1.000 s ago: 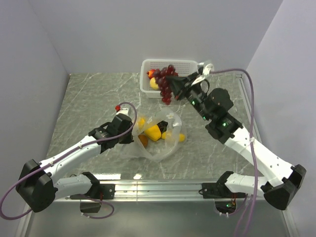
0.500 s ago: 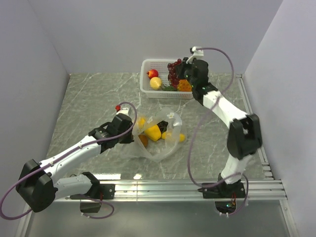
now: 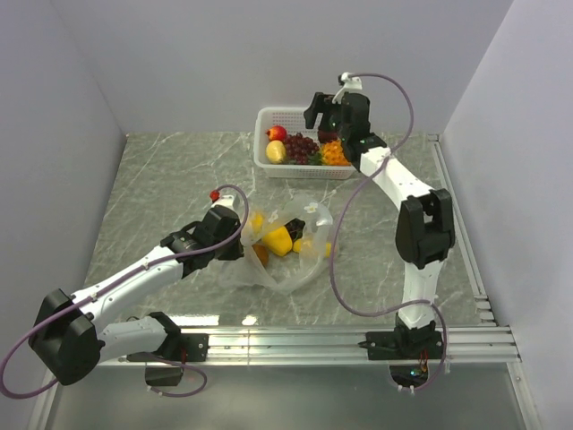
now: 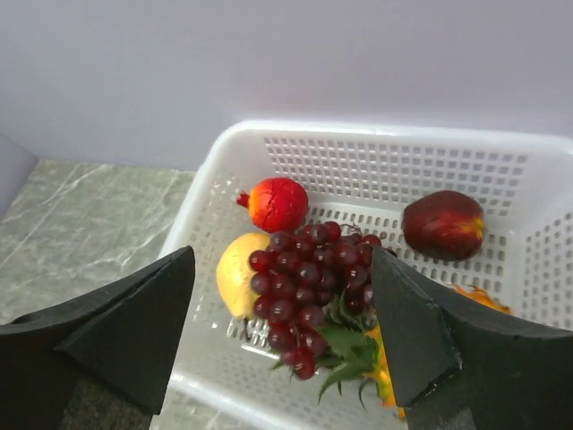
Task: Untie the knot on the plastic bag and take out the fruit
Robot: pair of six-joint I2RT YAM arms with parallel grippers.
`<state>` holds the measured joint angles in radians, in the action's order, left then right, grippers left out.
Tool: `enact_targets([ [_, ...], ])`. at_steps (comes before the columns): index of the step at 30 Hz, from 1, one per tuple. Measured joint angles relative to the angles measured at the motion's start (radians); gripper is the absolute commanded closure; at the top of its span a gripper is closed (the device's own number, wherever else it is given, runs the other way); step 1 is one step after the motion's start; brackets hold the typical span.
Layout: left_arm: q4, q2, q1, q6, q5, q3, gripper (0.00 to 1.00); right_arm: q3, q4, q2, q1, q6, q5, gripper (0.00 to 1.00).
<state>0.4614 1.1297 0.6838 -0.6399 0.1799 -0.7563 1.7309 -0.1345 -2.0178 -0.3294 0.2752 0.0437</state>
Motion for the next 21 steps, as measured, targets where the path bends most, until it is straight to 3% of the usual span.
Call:
enact_targets([
  [8, -0.008, 0.0, 0.0, 0.0, 0.0, 0.0, 0.99, -0.101, 0.203, 0.356, -0.087, -0.128, -0.008, 0.29],
  [15, -0.008, -0.003, 0.0, 0.0, 0.001, 0.0, 0.99, -0.29, 0.293, 0.683, -0.418, -0.217, -0.031, 0.36],
  [21, -0.008, -0.009, 0.0, -0.001, 0.003, 0.0, 0.98, -0.477, 0.356, 0.74, -0.591, -0.221, -0.005, 0.39],
])
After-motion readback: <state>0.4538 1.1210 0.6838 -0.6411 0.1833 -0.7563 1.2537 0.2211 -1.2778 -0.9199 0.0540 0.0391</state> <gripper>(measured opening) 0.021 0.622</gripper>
